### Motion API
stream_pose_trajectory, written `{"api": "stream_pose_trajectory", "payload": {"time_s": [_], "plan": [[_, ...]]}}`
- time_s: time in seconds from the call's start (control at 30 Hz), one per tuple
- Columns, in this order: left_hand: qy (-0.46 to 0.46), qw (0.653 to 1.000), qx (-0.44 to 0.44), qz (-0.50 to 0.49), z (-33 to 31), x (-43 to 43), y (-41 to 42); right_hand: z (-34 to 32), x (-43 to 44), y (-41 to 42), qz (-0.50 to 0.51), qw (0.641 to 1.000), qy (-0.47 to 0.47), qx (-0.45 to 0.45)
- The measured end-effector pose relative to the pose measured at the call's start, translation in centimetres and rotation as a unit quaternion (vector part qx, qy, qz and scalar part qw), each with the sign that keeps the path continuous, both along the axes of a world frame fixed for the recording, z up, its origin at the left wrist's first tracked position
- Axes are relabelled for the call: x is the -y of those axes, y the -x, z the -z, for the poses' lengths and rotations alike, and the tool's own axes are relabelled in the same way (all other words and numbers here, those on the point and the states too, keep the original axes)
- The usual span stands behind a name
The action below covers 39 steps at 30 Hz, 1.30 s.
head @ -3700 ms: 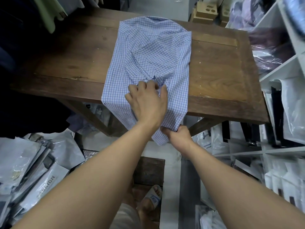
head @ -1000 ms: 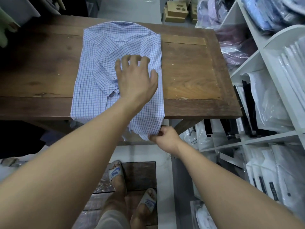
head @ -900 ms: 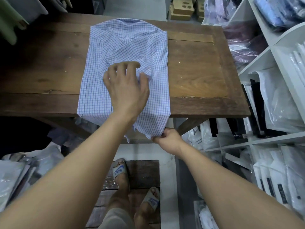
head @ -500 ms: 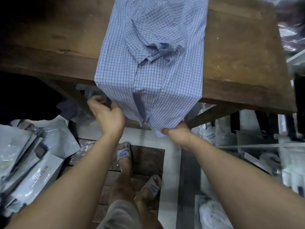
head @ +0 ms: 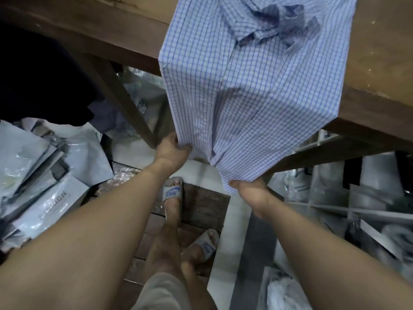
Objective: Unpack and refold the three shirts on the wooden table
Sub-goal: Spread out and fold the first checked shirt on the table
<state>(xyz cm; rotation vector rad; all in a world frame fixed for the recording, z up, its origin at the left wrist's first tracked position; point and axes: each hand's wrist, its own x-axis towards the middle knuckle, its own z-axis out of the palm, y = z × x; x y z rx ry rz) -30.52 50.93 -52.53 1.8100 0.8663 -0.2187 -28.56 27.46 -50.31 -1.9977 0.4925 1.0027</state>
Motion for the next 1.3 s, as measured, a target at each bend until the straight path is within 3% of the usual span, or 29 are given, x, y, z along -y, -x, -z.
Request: {"api": "stream_pose_trajectory", "payload": {"time_s": [0.33,0.5,0.67,0.8,1.0,1.3], "plan": [[-0.005,0.995,-0.097,0.031,2.3,1.2,7.6,1.5,0.8,2.4,0.043,0.998,-0.026,-0.043],[0.105,0.987,-0.094,-0.074,1.2,1.3,9.2,1.0,1.6,3.3,0.092,0.992,-0.045,-0.073],[0.158,0.971,-0.097,-0.153,-1.3,1.3,10.6,-1.9,1.8,5.1,0.117,0.984,-0.079,-0.110],[0.164,0.974,-0.088,-0.130,-5.9,2.3,11.3,-5.9,1.8,6.6,0.122,0.972,-0.112,-0.166],[0.179,0.976,-0.036,-0.117,-15.0,2.9,10.2,-15.1,1.4,5.0,0.007,0.953,-0.162,-0.256],[0.288,0.927,0.164,-0.176,-31.7,0.1,1.9,-32.0,1.7,-5.1,-0.043,0.933,-0.303,-0.189]]}}
